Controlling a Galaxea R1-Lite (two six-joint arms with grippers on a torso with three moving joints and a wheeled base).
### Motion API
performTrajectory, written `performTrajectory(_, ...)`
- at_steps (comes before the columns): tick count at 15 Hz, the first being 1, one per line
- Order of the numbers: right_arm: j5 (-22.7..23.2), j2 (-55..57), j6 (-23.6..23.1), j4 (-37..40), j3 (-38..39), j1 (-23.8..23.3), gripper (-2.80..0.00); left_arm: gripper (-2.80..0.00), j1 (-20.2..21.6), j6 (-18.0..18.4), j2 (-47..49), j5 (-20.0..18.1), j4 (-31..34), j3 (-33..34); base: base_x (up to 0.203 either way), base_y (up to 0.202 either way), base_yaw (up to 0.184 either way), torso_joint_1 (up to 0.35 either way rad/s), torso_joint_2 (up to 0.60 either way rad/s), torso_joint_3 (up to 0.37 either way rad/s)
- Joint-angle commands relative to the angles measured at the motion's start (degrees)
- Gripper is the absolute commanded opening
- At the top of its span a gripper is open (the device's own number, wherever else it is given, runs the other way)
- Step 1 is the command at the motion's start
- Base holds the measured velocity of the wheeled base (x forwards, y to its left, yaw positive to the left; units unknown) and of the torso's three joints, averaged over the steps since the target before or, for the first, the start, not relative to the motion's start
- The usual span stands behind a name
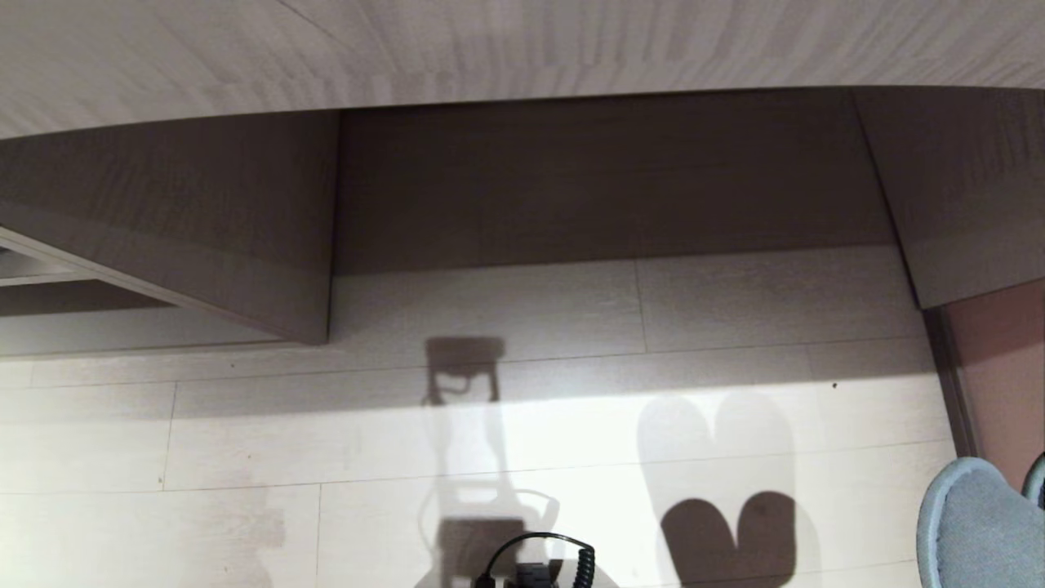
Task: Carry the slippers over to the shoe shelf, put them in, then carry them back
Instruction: Place the slippers on the floor
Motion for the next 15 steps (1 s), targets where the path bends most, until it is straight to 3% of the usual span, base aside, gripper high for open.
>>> performTrajectory(1, 0.1, 0.0, -0.1, -0.1, 0.1, 0.0, -2.8, -2.8, 0.0, 0.0, 0.1, 0.0, 0.0, 0.0, 0.0, 0.0, 0.0, 0.007, 0.0, -0.199)
performTrajectory(15, 0.1, 0.1, -0.1, -0.1, 0.1, 0.0, -2.8, -2.8, 0.0, 0.0, 0.1, 0.0, 0.0, 0.0, 0.0, 0.0, 0.0, 0.001, 0.0, -0.198)
